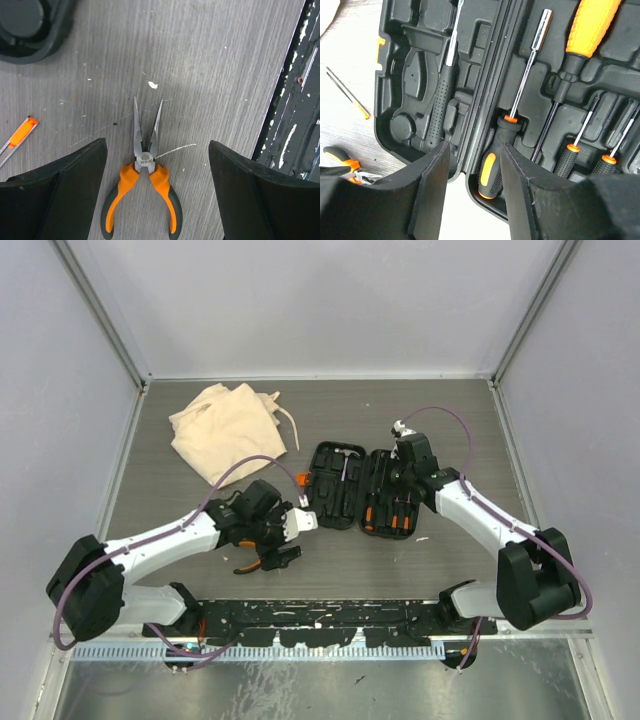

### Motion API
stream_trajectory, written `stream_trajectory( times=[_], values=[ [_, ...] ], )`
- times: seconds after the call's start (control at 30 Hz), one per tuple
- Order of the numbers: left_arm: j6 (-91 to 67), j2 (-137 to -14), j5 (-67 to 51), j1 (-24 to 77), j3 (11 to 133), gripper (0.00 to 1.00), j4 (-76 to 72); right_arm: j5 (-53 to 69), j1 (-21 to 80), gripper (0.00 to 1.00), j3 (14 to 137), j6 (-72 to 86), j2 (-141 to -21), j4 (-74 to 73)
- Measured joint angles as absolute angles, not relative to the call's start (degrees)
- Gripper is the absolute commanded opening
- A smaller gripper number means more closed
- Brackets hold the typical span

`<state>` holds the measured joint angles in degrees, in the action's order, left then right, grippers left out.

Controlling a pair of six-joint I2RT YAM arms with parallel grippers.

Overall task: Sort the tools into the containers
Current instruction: Pick up the pliers at the center of the board.

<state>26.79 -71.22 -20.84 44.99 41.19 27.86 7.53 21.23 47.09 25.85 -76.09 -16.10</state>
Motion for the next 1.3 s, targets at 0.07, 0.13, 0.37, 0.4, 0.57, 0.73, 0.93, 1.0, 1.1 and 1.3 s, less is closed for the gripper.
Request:
stream_trajectory(
  times=[0.07,0.13,0.37,0.4,0.57,0.73,0.93,1.0,1.1,1.3],
  values=[
    [27.64,-72.79,-20.73,45.71,41.21,0.83,27.88,7.53,21.15,0.5,46.98,25.85,-76.07,-16.08],
    [28.34,-74.19,-19.99,46.19,41.23,0.83,27.73,7.55,21.12,0.5,46.92,25.85,-75.99,-16.03],
    [30.89,-77.17,-16.67,46.7,41.23,0.8,26.98,7.57,20.97,0.5,46.65,25.85,-75.35,-15.38],
    [30.98,-77.56,-16.4,46.78,41.23,0.79,26.68,7.57,20.86,0.5,46.61,25.85,-75.35,-15.31],
    [31.64,-81.41,-15.27,47.37,41.65,0.72,25.15,7.6,20.4,0.5,45.95,25.85,-75.35,-14.9],
    [32.56,-84.18,-14.28,48.4,43.11,0.61,24.6,7.62,19.99,0.5,45.21,25.82,-75.35,-14.81],
    [33.5,-85.84,-13.63,49.47,44.64,0.41,24.16,7.84,19.42,0.5,45.08,25.8,-75.35,-14.76],
    [33.87,-86.11,-13.5,49.58,44.86,0.36,23.99,7.94,19.27,0.5,45.08,25.8,-75.35,-14.76],
    [34.11,-86.28,-13.45,49.67,44.99,0.24,23.81,8.05,19.07,0.5,45.08,25.82,-75.35,-14.76],
    [33.8,-86.46,-12.4,49.67,45.43,0.0,23.9,8.25,18.63,0.5,45.08,25.82,-75.37,-14.74]
  ],
)
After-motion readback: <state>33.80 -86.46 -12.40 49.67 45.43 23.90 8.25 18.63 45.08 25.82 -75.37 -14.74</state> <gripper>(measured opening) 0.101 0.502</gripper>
